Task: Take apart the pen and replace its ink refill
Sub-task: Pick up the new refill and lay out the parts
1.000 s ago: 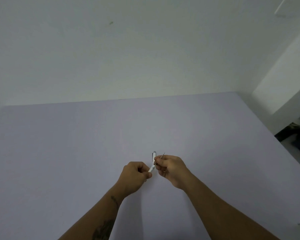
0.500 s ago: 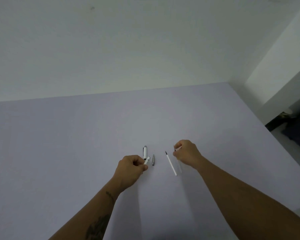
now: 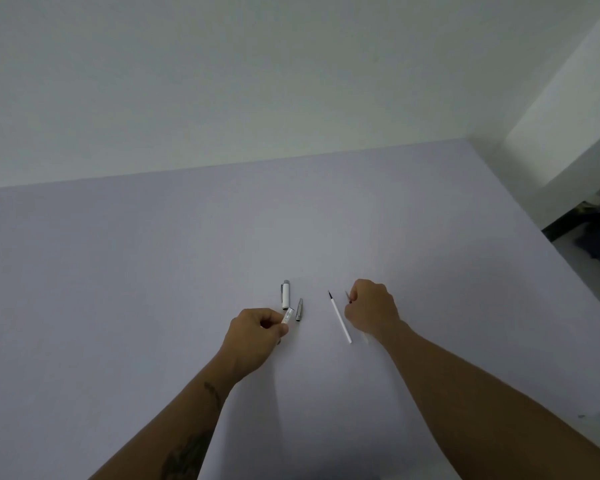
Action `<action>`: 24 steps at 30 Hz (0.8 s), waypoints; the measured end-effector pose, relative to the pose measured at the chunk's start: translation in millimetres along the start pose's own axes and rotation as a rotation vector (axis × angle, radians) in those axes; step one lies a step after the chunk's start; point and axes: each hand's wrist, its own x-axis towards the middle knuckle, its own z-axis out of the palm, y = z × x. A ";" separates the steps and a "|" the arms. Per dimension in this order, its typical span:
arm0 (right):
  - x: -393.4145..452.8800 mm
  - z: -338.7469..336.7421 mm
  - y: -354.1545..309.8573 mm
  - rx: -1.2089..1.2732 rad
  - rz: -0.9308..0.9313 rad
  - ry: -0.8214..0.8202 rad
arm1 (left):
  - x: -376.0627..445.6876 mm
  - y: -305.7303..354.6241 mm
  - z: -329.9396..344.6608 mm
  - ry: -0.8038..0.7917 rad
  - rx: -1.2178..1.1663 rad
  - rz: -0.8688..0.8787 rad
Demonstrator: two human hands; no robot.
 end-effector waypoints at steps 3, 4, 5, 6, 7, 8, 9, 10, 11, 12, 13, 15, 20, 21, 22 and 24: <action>-0.3 -1.2 0.6 0.025 0.004 0.000 | 2.9 -2.4 -0.9 0.003 -0.005 -0.011; -0.8 -1.6 0.3 0.034 0.002 0.004 | 3.8 -2.9 -1.4 0.003 -0.002 -0.010; -1.5 -1.6 -0.6 0.044 -0.005 0.014 | 4.5 -3.3 -1.9 0.003 0.000 -0.009; -2.5 -0.8 -2.1 0.050 -0.014 0.029 | 5.3 -3.6 -2.5 0.001 0.002 -0.008; -3.9 0.6 -4.3 0.042 -0.027 0.044 | 5.9 -3.7 -3.2 -0.001 0.003 -0.008; -5.6 2.5 -7.0 0.017 -0.042 0.050 | 6.3 -4.0 -3.7 -0.002 0.005 -0.007; -7.5 5.0 -10.4 -0.023 -0.057 0.047 | 6.7 -4.5 -4.2 -0.002 0.007 -0.004; -9.6 7.8 -13.7 -0.070 -0.069 0.039 | 6.9 -4.8 -5.0 -0.002 0.008 -0.002; -11.7 10.7 -16.8 -0.118 -0.077 0.029 | 6.9 -5.1 -5.8 -0.001 0.007 -0.003; -13.8 13.6 -19.2 -0.160 -0.083 0.020 | 6.8 -5.3 -6.8 0.000 0.002 -0.004; -15.7 16.7 -21.2 -0.194 -0.088 0.015 | 6.5 -5.7 -8.3 0.001 -0.009 -0.007; -18.8 21.8 -24.5 -0.229 -0.091 0.013 | 6.1 -6.3 -12.1 -0.001 -0.067 -0.024; -23.0 25.2 -33.4 -0.181 -0.049 -0.022 | 4.7 -7.2 -25.3 -0.063 -0.295 -0.079; -23.6 24.6 -34.9 -0.174 -0.041 -0.038 | 3.8 -7.6 -27.4 -0.079 -0.338 -0.093; -24.1 23.8 -36.2 -0.164 -0.030 -0.056 | 2.8 -8.0 -29.4 -0.091 -0.376 -0.109; -24.2 21.6 -38.2 -0.107 0.001 -0.083 | -0.1 -8.7 -33.4 -0.105 -0.425 -0.133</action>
